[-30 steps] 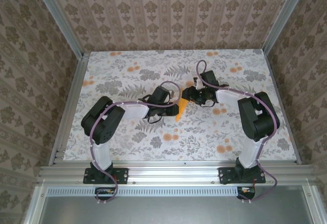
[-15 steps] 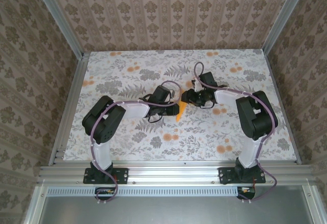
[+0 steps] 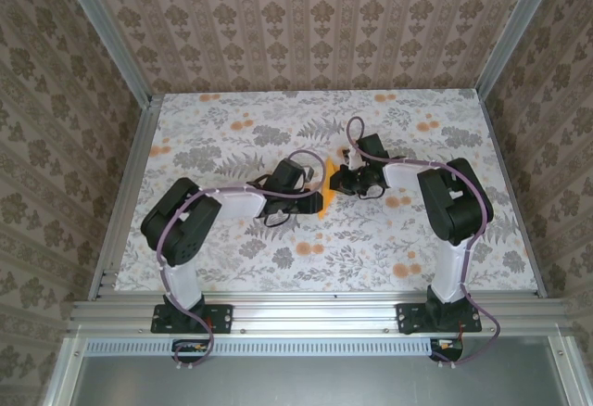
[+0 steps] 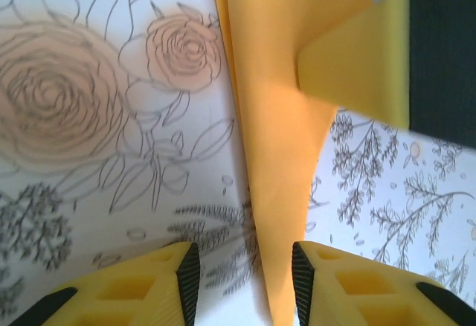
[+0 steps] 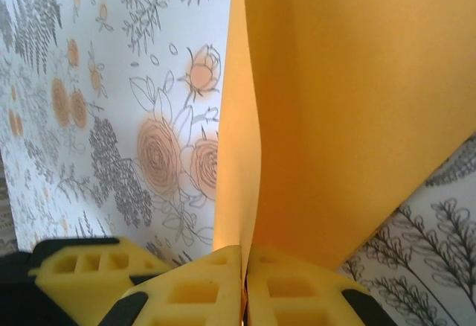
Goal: Fold a paper plane with a square sheet of paper (pick it up from the middle)
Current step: Fold the wing for the fifth time at the center of the table.
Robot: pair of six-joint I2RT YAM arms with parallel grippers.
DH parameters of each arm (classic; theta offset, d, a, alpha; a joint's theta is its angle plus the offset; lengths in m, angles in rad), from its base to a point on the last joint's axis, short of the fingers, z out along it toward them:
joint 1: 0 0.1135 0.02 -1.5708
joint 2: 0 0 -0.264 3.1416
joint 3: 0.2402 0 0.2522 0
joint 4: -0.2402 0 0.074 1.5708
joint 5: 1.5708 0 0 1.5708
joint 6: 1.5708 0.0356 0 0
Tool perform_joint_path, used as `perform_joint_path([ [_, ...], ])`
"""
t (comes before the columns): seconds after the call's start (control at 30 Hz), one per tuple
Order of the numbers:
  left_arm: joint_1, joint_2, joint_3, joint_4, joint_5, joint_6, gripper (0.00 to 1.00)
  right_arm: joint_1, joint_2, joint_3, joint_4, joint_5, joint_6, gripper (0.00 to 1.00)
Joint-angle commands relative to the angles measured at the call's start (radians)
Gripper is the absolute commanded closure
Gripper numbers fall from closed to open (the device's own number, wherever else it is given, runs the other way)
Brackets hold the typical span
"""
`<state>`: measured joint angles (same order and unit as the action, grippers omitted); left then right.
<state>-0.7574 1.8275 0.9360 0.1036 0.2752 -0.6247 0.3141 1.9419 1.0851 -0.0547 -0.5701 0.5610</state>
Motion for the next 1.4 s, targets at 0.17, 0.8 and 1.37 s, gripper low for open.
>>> perform_joint_path([
  [0.17, -0.019, -0.030, -0.019, -0.004, 0.002, 0.058, 0.60, -0.030, 0.023, -0.020, 0.131, -0.060, 0.110, 0.90],
  [0.8, -0.064, 0.029, 0.065, -0.102, -0.102, 0.138, 0.77, -0.056, 0.035, -0.031, 0.163, -0.085, 0.157, 0.91],
  [1.37, -0.074, 0.062, 0.117, -0.139, -0.193, 0.170, 0.88, -0.067, 0.052, -0.031, 0.170, -0.102, 0.167, 0.92],
])
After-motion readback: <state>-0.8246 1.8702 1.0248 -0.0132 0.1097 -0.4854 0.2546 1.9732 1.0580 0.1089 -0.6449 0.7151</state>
